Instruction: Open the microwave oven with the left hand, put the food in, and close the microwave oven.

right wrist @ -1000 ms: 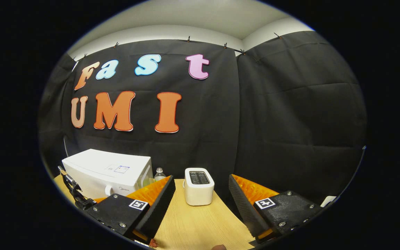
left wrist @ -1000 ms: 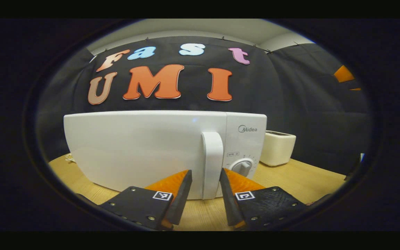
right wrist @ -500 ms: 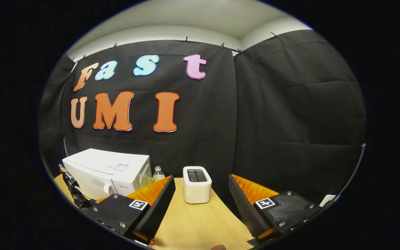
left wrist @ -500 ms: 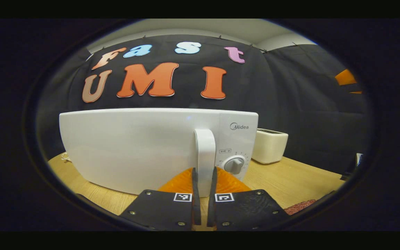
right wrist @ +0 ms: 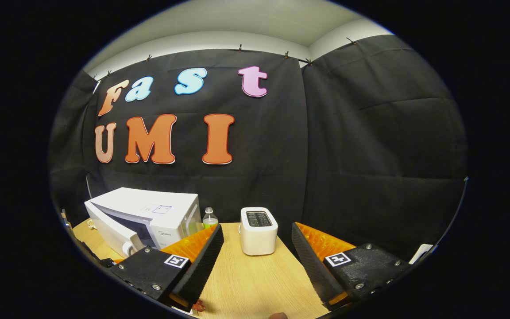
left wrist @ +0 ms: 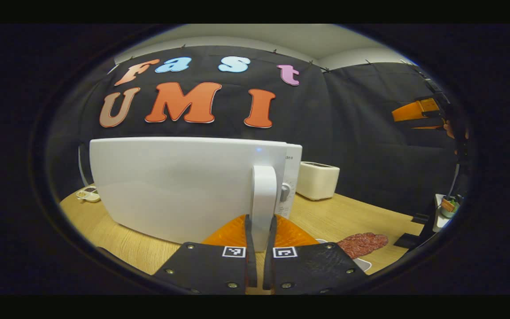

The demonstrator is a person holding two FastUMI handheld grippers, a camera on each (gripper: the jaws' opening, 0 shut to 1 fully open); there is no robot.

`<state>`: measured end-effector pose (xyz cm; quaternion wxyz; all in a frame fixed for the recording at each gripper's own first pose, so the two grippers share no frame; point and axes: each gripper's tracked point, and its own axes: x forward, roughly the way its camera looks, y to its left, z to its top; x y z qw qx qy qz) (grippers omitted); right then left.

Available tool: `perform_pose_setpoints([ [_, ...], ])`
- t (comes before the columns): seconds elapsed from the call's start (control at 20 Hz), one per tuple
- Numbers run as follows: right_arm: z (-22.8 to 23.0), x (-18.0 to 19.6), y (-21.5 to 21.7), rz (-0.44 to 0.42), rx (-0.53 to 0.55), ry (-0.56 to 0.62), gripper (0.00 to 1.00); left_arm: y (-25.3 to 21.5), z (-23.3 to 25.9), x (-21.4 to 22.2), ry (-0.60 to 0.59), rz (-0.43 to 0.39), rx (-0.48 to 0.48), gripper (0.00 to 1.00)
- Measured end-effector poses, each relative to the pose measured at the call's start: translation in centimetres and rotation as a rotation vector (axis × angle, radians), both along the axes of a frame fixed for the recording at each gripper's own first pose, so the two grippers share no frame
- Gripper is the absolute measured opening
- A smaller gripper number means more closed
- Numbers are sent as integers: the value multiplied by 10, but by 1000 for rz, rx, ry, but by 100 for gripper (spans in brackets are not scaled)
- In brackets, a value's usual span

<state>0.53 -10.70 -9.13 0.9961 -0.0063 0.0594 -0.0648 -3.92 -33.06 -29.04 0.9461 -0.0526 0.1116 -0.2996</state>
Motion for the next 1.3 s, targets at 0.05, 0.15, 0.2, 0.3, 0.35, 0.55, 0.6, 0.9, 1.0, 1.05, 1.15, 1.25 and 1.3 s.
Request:
perform_pose_setpoints([
  [0.05,1,-1,2,3,0,-3,96,7,1,-8,0,-13,5,7],
  [0.15,1,-4,9,13,3,-5,96,24,3,-24,7,-33,2,7],
  [0.2,2,-4,12,18,3,-5,96,31,3,-32,10,-44,-1,7],
  [0.3,2,-7,19,31,-2,-5,96,46,5,-47,13,-63,1,7],
  [0.35,1,-8,23,38,-4,-5,96,54,6,-53,12,-69,5,7],
  [0.55,-1,-10,43,71,0,-1,96,81,7,-72,15,-69,8,7],
  [0.6,-1,-11,48,79,0,0,96,89,8,-76,19,-65,8,7],
  [0.9,-4,-15,74,120,2,3,96,141,9,-103,32,-18,14,7],
  [1.0,-7,-16,84,133,8,6,96,164,10,-111,43,16,3,7],
  [1.05,-10,-16,89,141,13,8,96,176,9,-115,50,37,-4,1],
  [1.15,-14,-17,100,156,24,16,96,199,10,-122,67,79,-26,0],
  [1.25,-18,-19,112,175,35,23,96,223,10,-128,76,122,-36,5],
  [1.3,-20,-20,116,183,38,27,96,237,9,-131,79,150,-34,5],
])
